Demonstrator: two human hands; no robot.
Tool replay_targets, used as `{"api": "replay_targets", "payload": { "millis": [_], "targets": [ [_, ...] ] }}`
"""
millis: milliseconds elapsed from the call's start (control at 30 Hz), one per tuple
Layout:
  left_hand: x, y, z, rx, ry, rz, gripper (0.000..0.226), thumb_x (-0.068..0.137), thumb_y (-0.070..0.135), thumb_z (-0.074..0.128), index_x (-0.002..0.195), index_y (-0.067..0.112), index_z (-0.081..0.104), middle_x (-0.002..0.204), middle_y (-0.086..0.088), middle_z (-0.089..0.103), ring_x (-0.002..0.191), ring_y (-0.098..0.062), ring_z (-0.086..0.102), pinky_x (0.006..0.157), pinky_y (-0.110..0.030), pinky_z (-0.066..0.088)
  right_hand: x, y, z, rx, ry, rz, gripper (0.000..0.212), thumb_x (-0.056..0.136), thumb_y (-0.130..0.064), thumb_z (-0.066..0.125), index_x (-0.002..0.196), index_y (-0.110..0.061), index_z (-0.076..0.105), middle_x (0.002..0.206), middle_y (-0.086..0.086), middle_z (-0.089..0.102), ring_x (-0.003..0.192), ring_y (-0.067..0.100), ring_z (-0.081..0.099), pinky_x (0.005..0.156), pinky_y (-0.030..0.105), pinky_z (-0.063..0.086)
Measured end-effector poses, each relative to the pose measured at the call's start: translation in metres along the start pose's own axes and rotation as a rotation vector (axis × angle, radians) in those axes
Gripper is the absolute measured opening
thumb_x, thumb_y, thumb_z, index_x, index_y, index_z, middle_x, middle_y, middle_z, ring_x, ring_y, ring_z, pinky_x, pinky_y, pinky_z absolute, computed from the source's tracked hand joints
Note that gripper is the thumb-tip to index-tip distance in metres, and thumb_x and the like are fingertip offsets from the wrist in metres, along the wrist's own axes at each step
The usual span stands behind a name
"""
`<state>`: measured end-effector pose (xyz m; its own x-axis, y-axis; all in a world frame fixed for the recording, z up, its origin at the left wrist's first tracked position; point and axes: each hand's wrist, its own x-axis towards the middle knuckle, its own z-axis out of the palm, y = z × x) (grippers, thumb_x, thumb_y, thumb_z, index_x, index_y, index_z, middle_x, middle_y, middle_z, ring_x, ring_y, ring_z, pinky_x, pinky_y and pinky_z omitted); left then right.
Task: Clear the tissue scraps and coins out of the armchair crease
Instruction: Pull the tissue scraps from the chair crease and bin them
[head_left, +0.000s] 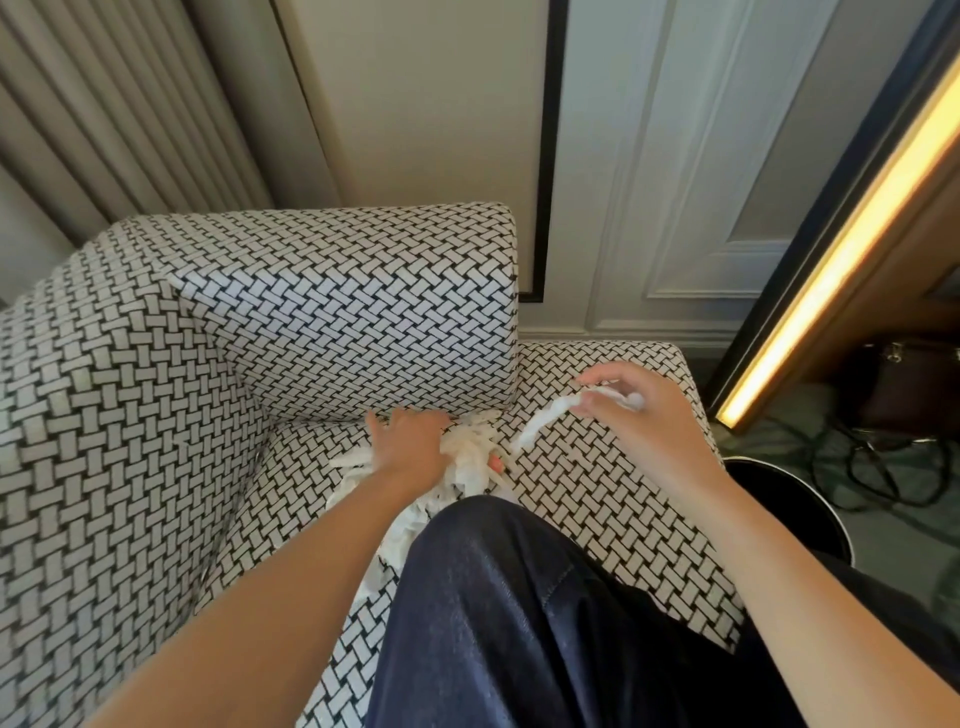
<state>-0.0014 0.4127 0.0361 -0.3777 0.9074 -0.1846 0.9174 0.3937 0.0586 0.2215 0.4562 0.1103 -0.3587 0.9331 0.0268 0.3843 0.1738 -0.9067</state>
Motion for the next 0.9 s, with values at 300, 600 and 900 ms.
{"api": "replay_targets", "payload": {
  "millis": [300, 600, 900],
  "targets": [
    [-0.011, -0.015, -0.029, -0.156, 0.029, -0.08, 0.024, 0.091, 0.029, 0.056, 0.114, 0.023, 0.06, 0.108, 0.007, 0.063, 0.104, -0.015, 0.058, 0.109, -0.049, 0.029, -0.019, 0.018, -0.022, 0.095, 0.04, 0.086, 0.012, 0.083, -0.02, 0.068, 0.094, -0.017, 0.066, 0.086, 0.007, 0.063, 0.065, 0.019, 0.048, 0.047, 0.034, 0.038],
    [-0.013, 0.015, -0.054, -0.437, 0.115, -0.029, 0.021, 0.089, 0.028, 0.06, 0.079, 0.01, 0.065, 0.063, -0.002, 0.059, 0.049, -0.013, 0.046, 0.053, -0.025, 0.046, -0.037, 0.041, -0.053, 0.057, 0.063, 0.085, 0.004, 0.083, -0.018, 0.066, 0.086, -0.021, 0.068, 0.089, -0.008, 0.065, 0.088, 0.006, 0.058, 0.074, 0.021, 0.044],
    [-0.014, 0.133, -0.066, -0.824, 0.03, 0.081, 0.017, 0.085, 0.014, 0.06, 0.075, 0.001, 0.062, 0.068, -0.008, 0.05, 0.055, -0.014, 0.038, 0.053, -0.023, 0.036, -0.05, 0.075, -0.116, 0.163, 0.202, 0.185, 0.008, 0.083, -0.014, 0.066, 0.091, -0.014, 0.07, 0.091, 0.001, 0.067, 0.094, 0.015, 0.062, 0.084, 0.032, 0.051]
  ]
}}
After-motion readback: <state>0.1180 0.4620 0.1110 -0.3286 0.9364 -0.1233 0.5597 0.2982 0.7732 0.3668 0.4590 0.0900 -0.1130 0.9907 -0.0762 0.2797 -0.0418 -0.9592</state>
